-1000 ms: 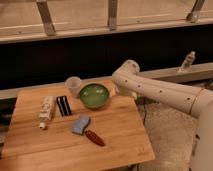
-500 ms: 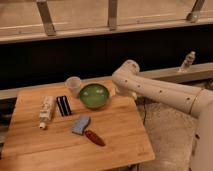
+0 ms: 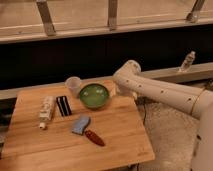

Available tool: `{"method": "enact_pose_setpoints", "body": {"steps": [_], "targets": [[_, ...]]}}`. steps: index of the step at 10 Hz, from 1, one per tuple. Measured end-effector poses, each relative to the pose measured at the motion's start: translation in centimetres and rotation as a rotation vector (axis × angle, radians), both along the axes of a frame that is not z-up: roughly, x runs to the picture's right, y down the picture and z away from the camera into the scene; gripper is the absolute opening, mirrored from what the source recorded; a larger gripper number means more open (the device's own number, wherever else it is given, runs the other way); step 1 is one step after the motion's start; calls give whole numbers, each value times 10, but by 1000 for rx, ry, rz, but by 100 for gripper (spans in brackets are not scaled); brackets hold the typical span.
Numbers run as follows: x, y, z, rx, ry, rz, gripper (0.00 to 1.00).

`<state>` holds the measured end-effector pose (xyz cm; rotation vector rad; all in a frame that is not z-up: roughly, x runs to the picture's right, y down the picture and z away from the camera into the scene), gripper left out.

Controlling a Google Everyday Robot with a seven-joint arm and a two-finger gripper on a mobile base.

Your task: Knock the eraser over

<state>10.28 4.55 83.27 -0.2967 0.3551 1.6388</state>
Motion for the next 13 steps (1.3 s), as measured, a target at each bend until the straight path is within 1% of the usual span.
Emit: {"method": "enact_pose_setpoints", "body": {"steps": [1,2,4,5,6,8,9,11,13], "targets": [[-7,-4,-8,25,-34,-5,80],[-25,-10,-19,52,-72,-29,80],[-72,-12,-36,85,-137,-101,80],[-105,-8,-46,94,-175,-151,80],[-135,2,-57,110,-208,-213,80],[-171,21,-74,130,-262,-329,80],[-179,27,-78,134,-276,-363,80],[-178,26,-78,135,-277,-364,80],[-174,29,-76,121,-285,-349,80]]}}
